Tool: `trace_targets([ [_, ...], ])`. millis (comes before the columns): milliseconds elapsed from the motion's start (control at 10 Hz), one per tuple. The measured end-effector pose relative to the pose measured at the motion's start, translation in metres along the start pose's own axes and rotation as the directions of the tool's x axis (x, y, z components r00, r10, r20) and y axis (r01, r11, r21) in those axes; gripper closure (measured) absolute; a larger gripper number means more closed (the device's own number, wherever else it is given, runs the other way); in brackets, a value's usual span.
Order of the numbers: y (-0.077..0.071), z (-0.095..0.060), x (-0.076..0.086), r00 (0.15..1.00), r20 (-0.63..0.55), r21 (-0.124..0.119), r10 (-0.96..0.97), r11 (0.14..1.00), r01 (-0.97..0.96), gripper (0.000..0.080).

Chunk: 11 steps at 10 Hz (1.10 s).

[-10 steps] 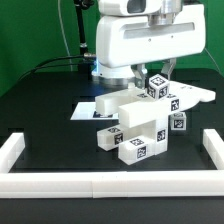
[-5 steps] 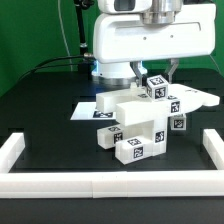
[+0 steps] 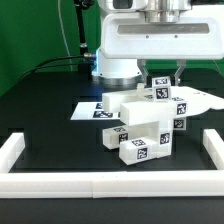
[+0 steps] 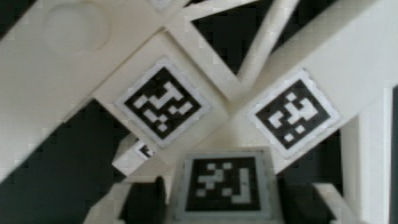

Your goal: Assemble chair

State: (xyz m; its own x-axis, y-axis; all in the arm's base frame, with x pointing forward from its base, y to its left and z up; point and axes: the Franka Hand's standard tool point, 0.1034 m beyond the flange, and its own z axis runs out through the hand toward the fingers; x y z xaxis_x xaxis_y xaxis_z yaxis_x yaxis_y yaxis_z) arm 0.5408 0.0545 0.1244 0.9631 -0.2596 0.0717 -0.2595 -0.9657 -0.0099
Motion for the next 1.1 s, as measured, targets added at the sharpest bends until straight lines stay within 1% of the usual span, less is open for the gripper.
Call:
trace_targets([
  [100,-0.0002,0.0009,-0.0005,1.0,0.002,0.001,0.0,1.0,0.0,0.0502],
  [200,0.0,0.0012,-0.0006,1.0,0.002,0.0,-0.019,1.0,0.019,0.0334],
  [300,0.0001,0.0014,-0.0007,0.999,0.003,0.0,-0.044,0.999,0.044,0.0189],
  [400,0.0011,0.0016,-0.0001,0.994,0.003,-0.002,-0.108,0.994,0.108,0.0189],
  [500,0.0039,0.0016,0.0026,0.957,0.002,-0.007,-0.29,0.957,0.29,0.0161],
  [600,0.0068,0.0019,0.0044,0.895,0.003,-0.009,-0.445,0.895,0.445,0.0153],
  [800,0.0073,0.0022,0.0043,0.863,0.004,-0.009,-0.506,0.863,0.506,0.0151],
  [1000,0.0073,0.0022,0.0042,0.877,0.004,-0.009,-0.48,0.877,0.48,0.0151],
  [1100,0.0073,0.0022,0.0042,0.877,0.004,-0.009,-0.48,0.877,0.481,0.028],
])
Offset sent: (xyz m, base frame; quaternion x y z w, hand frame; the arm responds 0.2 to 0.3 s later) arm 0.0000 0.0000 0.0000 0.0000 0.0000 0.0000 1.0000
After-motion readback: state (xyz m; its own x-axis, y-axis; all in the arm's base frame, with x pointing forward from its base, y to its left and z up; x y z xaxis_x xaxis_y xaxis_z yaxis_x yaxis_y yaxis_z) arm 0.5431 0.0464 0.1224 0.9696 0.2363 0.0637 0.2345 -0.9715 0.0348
